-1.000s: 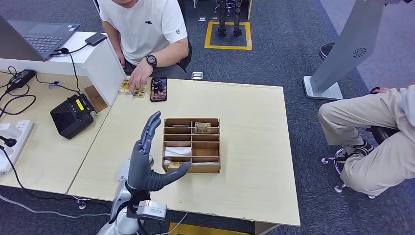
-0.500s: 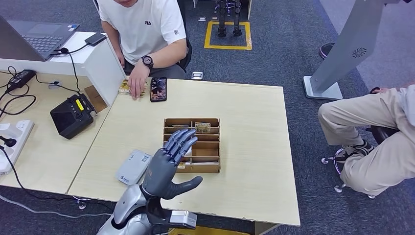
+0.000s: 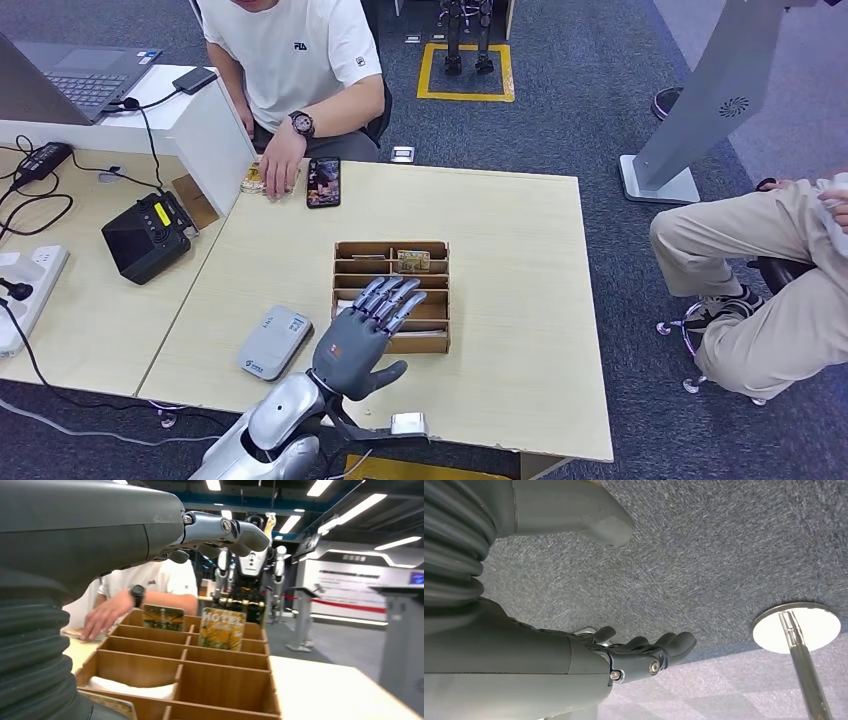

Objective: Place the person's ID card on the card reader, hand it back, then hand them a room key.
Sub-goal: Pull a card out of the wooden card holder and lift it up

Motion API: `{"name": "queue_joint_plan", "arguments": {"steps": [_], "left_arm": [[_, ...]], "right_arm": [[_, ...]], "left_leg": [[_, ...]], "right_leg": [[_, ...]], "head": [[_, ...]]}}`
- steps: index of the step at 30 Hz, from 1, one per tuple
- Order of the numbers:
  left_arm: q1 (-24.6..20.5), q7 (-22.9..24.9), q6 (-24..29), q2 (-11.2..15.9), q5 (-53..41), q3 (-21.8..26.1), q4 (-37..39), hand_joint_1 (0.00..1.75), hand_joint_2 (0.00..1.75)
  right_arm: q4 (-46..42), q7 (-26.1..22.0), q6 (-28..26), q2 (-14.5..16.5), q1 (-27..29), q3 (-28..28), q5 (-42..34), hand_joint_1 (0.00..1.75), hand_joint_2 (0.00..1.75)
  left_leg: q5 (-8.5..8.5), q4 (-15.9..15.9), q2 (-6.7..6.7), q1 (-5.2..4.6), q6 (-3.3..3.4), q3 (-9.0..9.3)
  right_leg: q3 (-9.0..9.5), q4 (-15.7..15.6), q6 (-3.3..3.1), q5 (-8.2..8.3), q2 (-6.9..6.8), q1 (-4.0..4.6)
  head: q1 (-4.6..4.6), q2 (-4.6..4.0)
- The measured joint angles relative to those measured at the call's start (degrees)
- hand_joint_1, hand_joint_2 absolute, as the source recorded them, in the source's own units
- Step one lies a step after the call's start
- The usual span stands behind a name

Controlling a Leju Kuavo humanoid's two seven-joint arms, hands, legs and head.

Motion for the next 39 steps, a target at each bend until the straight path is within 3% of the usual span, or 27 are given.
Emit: {"name": "queue_joint_plan", "arguments": {"steps": [10,25,29,39], "left_arm": [[-1.5,9.7,1.3,0.2,-11.0,0.0,4.9,0.0,1.75],[-2.2,12.8,2.0,0.1,-13.9,0.0,9.1,0.02,1.75],[-2.2,13.2,2.9,0.1,-14.0,0.0,9.2,1.75,1.75],[-2.2,13.7,4.1,0.1,-14.4,0.0,9.2,1.75,1.75]], "right_arm": [[-0.4,0.6,0.0,0.1,0.2,0.0,0.8,0.0,1.75],[-1.1,1.1,0.0,0.2,0.3,0.0,1.1,0.0,1.75],[-1.1,1.2,0.0,0.2,0.3,0.0,1.1,0.0,1.75],[-1.2,1.2,0.0,0.2,0.3,0.0,1.1,0.0,1.75]], "left_leg": [[0.0,0.0,0.0,0.0,0.0,0.0],[0.0,0.0,0.0,0.0,0.0,0.0],[0.0,0.0,0.0,0.0,0.0,0.0],[0.0,0.0,0.0,0.0,0.0,-0.01]], "right_leg": [[0.0,0.0,0.0,0.0,0.0,0.0],[0.01,0.0,0.0,0.0,0.0,0.0],[0.01,0.0,0.0,0.0,0.0,0.0],[0.01,0.0,0.0,0.0,0.0,0.0]], "head": [[-0.01,0.0],[-0.01,0.0],[-0.01,0.0],[-0.01,-0.01]]}}
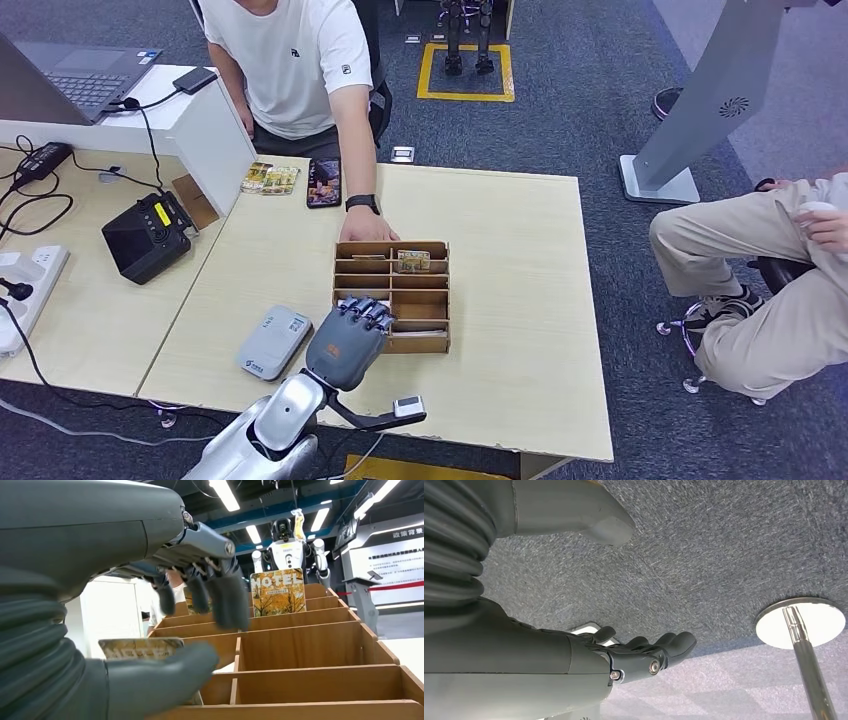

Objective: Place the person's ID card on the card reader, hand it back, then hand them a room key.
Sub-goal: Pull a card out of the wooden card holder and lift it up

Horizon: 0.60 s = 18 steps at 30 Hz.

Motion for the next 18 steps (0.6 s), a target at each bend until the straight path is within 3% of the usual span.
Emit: {"name": "queue_joint_plan", "arguments": {"steps": [11,18], "left_arm": [[-0.2,-1.1,-3.9,-0.8,0.3,0.0,2.8,1.75,1.75],[-0.1,-2.2,-3.7,-1.6,1.7,0.0,4.6,1.75,1.75]], "right_arm": [[0.0,0.4,0.0,0.0,0.0,0.0,1.0,0.0,1.75],[0.0,0.3,0.0,0.0,0.0,0.0,1.0,0.0,1.75]], "left_leg": [[0.0,0.0,0.0,0.0,0.0,0.0],[0.0,0.0,0.0,0.0,0.0,-0.01]], "right_leg": [[0.0,0.0,0.0,0.0,0.0,0.0],[0.0,0.0,0.0,0.0,0.0,0.0]], "head": [[0.01,0.01],[0.01,0.01]]}}
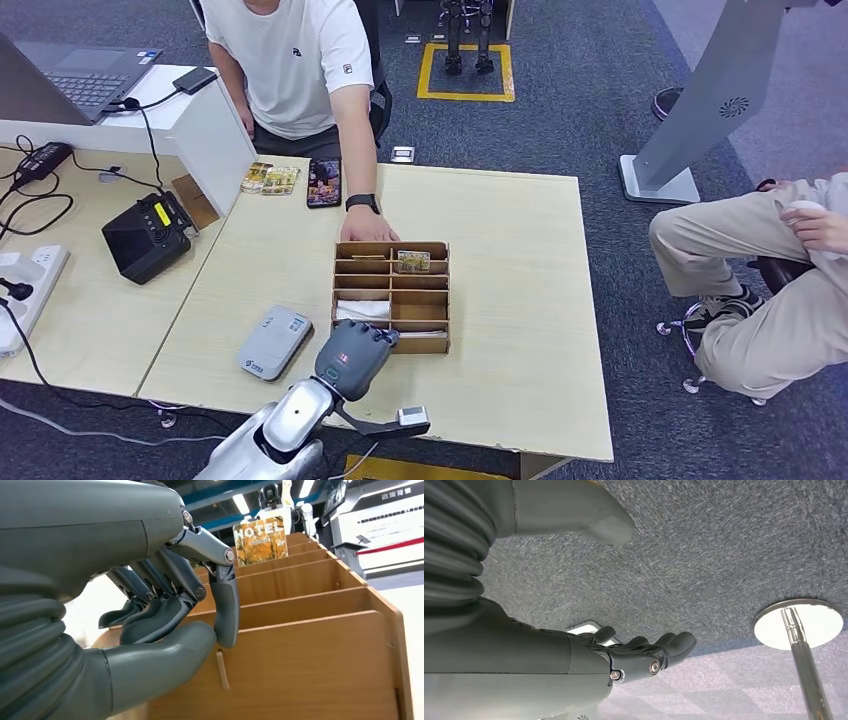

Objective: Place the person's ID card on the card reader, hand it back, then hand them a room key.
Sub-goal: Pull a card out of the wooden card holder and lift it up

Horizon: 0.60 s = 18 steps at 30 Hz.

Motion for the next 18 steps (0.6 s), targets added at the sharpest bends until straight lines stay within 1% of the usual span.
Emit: {"name": "queue_joint_plan", "arguments": {"steps": [4,8,18], "left_arm": [[0.2,0.9,2.6,0.0,-1.2,0.0,0.4,1.75,1.75],[0.6,1.7,5.9,0.0,-2.4,0.0,0.4,1.67,1.75],[1.8,2.1,9.9,0.0,-3.9,0.0,0.5,1.75,1.75]], "right_arm": [[0.0,0.0,0.0,0.0,0.0,0.0,0.1,0.0,1.75],[0.0,-0.2,0.0,0.0,0.0,0.0,0.3,0.0,1.75],[0.1,-0.8,0.0,0.0,0.1,0.0,0.2,0.0,1.75]], "left_leg": [[0.0,0.0,0.0,0.0,0.0,0.0],[0.0,0.0,0.0,0.0,0.0,0.0],[0.0,0.0,0.0,0.0,0.0,0.0]], "right_leg": [[0.0,0.0,0.0,0.0,0.0,0.0],[0.0,0.0,0.0,0.0,0.0,0.0],[0.0,0.0,0.0,0.0,0.0,0.0]], "head": [[-0.01,0.0],[0.0,0.0],[0.0,0.0]]}}
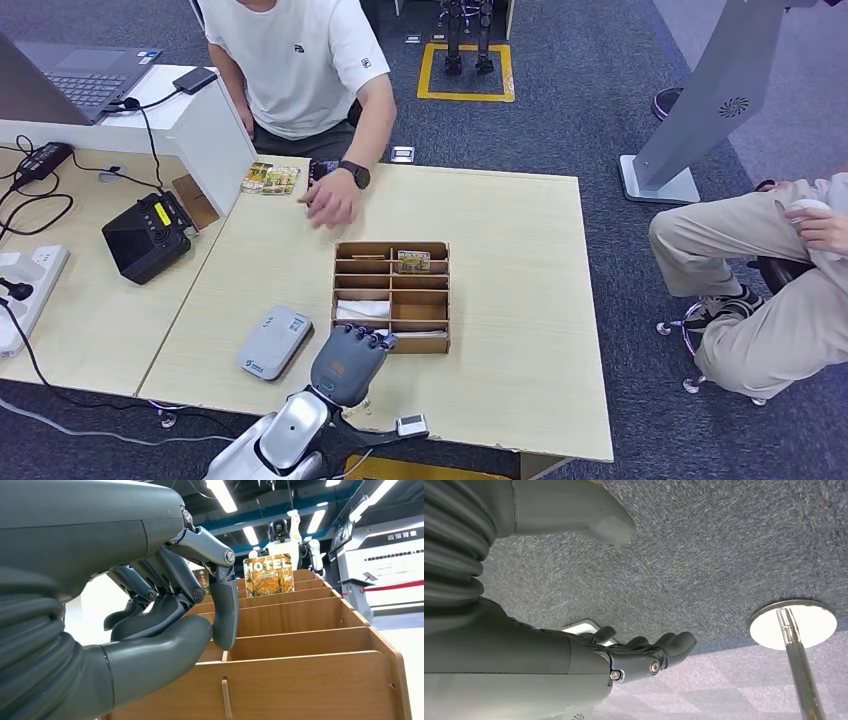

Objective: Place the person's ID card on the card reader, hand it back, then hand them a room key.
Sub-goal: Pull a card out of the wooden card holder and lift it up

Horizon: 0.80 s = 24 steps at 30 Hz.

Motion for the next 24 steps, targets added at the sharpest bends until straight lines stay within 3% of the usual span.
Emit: {"name": "queue_joint_plan", "arguments": {"steps": [4,5,8,9,24], "left_arm": [[0.2,0.0,0.5,0.0,0.0,0.0,0.0,1.73,1.75],[0.3,0.0,0.5,0.0,0.0,0.0,0.0,1.62,1.75],[0.3,-0.1,0.6,0.0,0.0,0.0,0.0,0.33,1.75],[0.3,-0.1,0.8,0.0,0.0,0.0,0.0,0.0,1.75],[1.3,1.4,6.8,-1.4,-1.2,2.1,-2.8,0.0,1.75]], "right_arm": [[0.1,-0.2,0.0,0.0,0.0,0.0,-0.2,0.0,1.75],[0.1,-0.2,0.0,0.0,0.0,0.0,-0.3,0.0,1.75],[0.1,-0.2,0.0,0.0,0.0,0.0,-0.3,0.0,1.75],[0.2,-0.2,0.0,0.0,0.0,0.0,-0.2,0.0,1.75],[0.3,-0.2,0.0,0.0,0.1,0.0,-1.6,0.0,1.75]], "left_leg": [[0.0,0.0,0.0,0.0,0.0,0.0],[0.0,0.0,0.0,0.0,0.0,0.0],[0.0,0.0,0.0,0.0,0.0,0.0],[0.0,0.0,0.0,0.0,0.0,0.0],[0.0,0.0,0.0,0.0,0.0,0.0]], "right_leg": [[0.0,0.0,0.0,0.0,0.0,0.0],[0.0,0.0,0.0,0.0,0.0,0.0],[0.0,0.0,0.0,0.0,0.0,0.0],[0.0,0.0,0.0,0.0,0.0,0.0],[0.01,0.0,0.0,0.0,-0.01,0.0]], "head": [[-0.01,0.0],[-0.01,0.0],[-0.01,0.0],[0.0,0.0],[0.0,0.0]]}}
